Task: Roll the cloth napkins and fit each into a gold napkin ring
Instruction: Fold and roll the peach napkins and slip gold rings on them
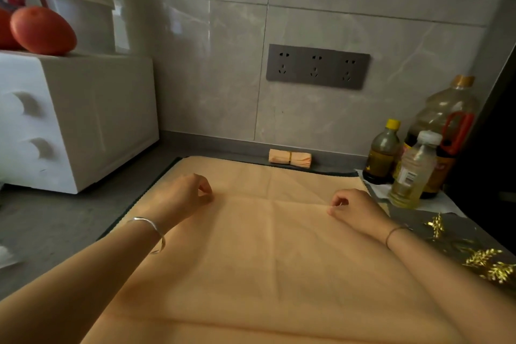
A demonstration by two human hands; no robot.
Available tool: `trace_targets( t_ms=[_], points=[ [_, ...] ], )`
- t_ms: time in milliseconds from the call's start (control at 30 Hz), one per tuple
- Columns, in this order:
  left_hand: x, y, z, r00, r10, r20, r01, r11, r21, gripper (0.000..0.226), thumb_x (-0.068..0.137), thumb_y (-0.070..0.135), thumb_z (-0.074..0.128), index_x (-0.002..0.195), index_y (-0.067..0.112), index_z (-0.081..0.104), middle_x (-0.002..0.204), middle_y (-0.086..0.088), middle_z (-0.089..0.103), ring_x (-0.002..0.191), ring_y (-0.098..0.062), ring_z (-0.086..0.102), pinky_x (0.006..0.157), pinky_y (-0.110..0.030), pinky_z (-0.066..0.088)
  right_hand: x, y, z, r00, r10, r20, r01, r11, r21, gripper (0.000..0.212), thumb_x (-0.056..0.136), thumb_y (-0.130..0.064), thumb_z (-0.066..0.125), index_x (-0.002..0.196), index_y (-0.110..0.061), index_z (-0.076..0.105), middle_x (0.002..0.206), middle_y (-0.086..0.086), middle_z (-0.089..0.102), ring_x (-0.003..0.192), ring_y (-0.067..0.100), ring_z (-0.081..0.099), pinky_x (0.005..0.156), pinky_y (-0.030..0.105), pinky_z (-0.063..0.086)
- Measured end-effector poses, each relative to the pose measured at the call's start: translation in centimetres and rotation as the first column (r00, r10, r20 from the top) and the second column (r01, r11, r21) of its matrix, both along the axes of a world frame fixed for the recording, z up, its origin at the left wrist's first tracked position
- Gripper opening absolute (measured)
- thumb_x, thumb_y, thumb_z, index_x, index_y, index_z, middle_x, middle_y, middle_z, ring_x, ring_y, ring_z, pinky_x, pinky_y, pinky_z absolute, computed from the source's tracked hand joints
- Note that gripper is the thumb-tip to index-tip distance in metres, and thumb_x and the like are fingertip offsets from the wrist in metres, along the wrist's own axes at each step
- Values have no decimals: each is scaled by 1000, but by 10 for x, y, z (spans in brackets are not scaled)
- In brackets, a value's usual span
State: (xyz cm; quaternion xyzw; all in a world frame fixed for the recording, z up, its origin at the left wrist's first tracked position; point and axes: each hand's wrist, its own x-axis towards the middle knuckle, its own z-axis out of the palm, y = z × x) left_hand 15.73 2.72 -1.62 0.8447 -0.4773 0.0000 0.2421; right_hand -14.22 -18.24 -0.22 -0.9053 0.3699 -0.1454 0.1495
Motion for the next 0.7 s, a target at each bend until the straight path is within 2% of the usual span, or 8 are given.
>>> trace_targets(
  t_ms=[233,300,367,433,533,600,700],
  points=[
    [2,-7,-8,998,57,10,-57,998,-14,15,85,26,67,82,38,57,100,7,60,85,-13,55,69,-19,47,3,-1,-1,999,-31,8,31,999,10,11,84,-24,65,75,-29,60,88,-7,62,87,13,57,78,28,49],
    [-6,-3,-5,995,94,25,-93,996,-15,10,86,30,65,90,36,58,106,4,60,90,-16,55,79,-26,51,3,6,-1,997,-70,17,71,997,-18,7,85,-26,64,82,-27,58,93,-6,62,89,12,56,76,26,47],
    [-20,2,1,985,109,131,-113,993,23,22,88,32,61,109,32,57,121,0,57,108,-22,52,96,-34,45,0,18,-2,994,-110,-7,107,983,-152,11,86,-30,62,96,-28,56,107,-8,59,99,14,52,84,27,44],
    [-42,8,6,976,44,211,-52,998,29,37,90,30,58,126,28,50,133,2,50,126,-21,41,108,-35,32,-2,36,-3,993,-118,5,116,969,-218,21,89,-30,57,110,-27,55,120,-7,54,110,17,48,96,30,38],
    [-86,24,11,974,-151,167,154,988,-1,39,94,31,50,132,29,46,136,6,49,127,-15,41,107,-30,33,3,80,-5,994,-41,98,46,998,-53,31,93,-24,51,124,-20,55,133,-4,48,121,16,45,106,27,32],
    [-114,36,8,962,-242,124,236,970,62,42,97,31,41,138,26,41,139,5,47,128,-15,41,106,-28,32,10,113,-9,994,34,100,-36,999,22,37,96,-20,46,131,-15,51,142,-2,43,130,14,40,108,21,23],
    [-138,47,0,945,-297,136,269,944,190,57,92,38,20,144,19,31,147,1,37,135,-17,32,110,-27,27,23,151,-15,989,123,82,-124,992,12,41,98,-18,38,138,-11,43,149,1,35,137,14,31,112,20,17]
  ],
)
